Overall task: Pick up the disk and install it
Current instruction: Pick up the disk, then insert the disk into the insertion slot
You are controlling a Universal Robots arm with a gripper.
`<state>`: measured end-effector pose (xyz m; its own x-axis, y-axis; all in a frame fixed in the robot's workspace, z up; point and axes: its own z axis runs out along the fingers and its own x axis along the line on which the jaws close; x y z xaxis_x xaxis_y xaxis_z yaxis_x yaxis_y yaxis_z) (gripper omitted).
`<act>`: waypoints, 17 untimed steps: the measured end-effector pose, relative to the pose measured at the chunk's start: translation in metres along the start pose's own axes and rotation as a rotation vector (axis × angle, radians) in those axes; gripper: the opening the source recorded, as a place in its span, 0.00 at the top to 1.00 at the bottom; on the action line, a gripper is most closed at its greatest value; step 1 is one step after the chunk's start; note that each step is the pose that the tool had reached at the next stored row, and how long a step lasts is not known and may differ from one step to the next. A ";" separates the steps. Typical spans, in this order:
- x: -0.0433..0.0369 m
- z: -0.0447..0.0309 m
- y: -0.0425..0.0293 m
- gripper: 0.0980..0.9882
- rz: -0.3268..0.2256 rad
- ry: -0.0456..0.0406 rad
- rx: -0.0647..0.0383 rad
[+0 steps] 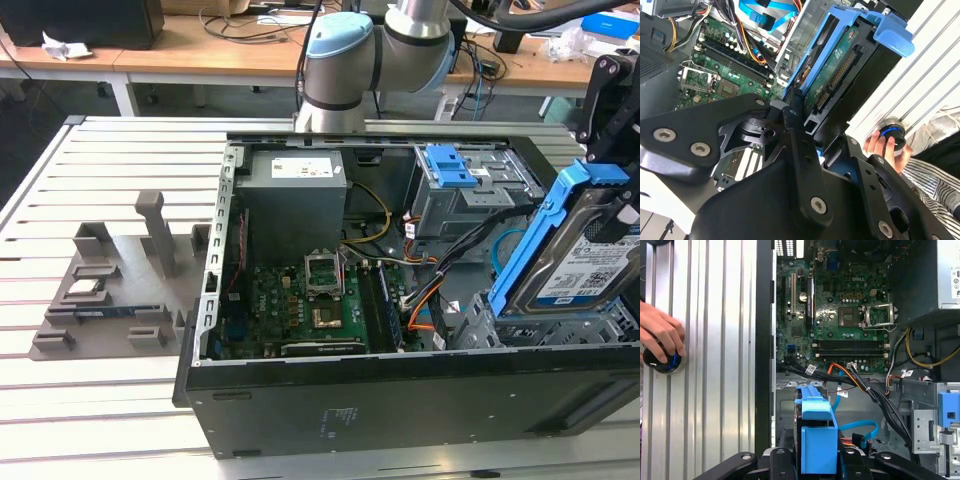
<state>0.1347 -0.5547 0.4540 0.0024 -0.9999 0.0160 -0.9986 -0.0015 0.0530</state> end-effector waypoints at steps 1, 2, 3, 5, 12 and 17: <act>0.0000 0.0000 0.0000 0.70 0.000 0.0000 0.000; 0.0000 0.0000 0.0000 0.70 0.000 0.0000 0.000; 0.0000 0.0000 0.0000 0.70 0.000 0.0000 0.000; 0.0000 0.0000 -0.0001 0.70 0.000 0.0000 0.000; 0.0000 0.0003 -0.0001 0.70 -0.001 -0.0218 0.000; -0.0007 0.0040 -0.0048 0.70 0.032 -0.0231 0.000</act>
<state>0.1393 -0.5540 0.4498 -0.0310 -0.9995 -0.0054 -0.9981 0.0306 0.0529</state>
